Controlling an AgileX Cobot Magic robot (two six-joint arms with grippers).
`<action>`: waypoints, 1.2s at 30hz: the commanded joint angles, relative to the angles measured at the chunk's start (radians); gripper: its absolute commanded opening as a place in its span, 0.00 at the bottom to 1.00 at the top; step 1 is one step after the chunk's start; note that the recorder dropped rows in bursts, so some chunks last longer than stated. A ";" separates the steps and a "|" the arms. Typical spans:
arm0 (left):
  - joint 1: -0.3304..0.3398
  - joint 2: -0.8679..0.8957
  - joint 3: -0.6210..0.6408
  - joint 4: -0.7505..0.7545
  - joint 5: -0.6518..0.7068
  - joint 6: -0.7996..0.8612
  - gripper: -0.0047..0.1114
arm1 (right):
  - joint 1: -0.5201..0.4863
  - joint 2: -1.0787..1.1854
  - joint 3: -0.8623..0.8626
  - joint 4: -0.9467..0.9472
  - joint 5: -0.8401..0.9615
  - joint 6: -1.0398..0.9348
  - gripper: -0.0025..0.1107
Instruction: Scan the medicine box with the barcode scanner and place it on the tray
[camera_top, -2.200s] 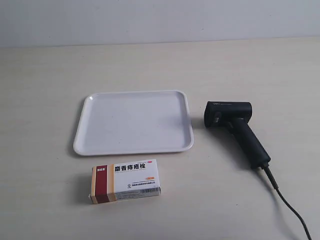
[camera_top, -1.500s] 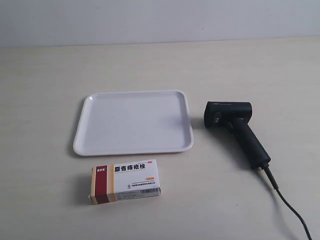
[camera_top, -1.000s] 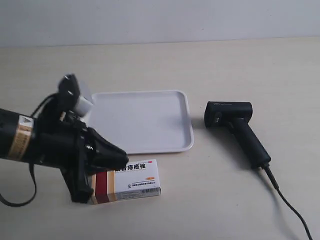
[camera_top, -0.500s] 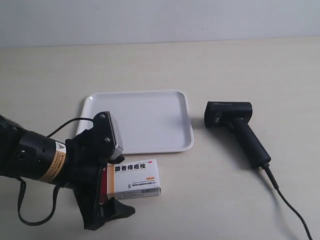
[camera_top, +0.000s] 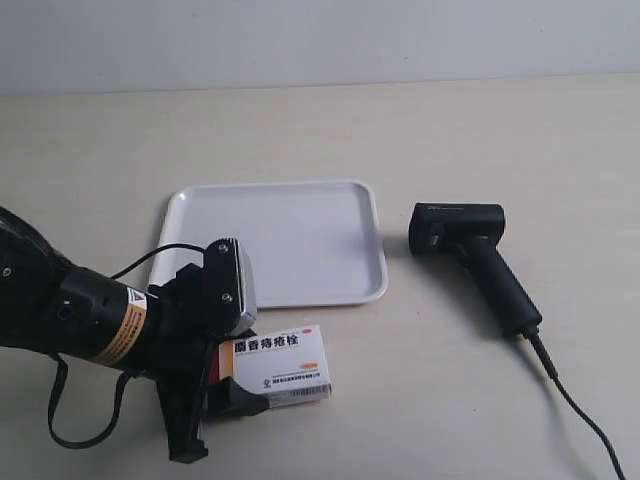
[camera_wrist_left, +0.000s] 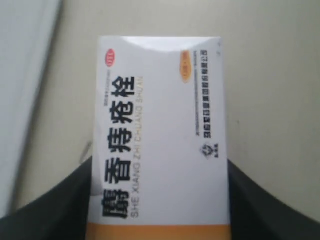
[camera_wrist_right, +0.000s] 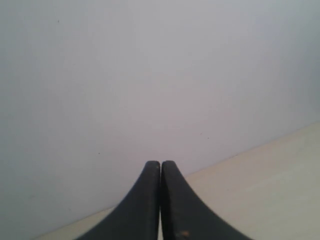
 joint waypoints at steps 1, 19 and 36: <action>-0.005 -0.077 -0.045 0.058 -0.059 0.009 0.05 | -0.003 0.043 -0.023 -0.002 -0.002 -0.011 0.03; 0.229 -0.044 -0.196 0.257 -0.314 -0.083 0.04 | 0.337 1.305 -0.487 -0.049 0.059 -0.292 0.49; 0.229 -0.044 -0.196 0.257 -0.312 -0.083 0.04 | 0.337 1.800 -0.670 -0.057 -0.047 -0.448 0.60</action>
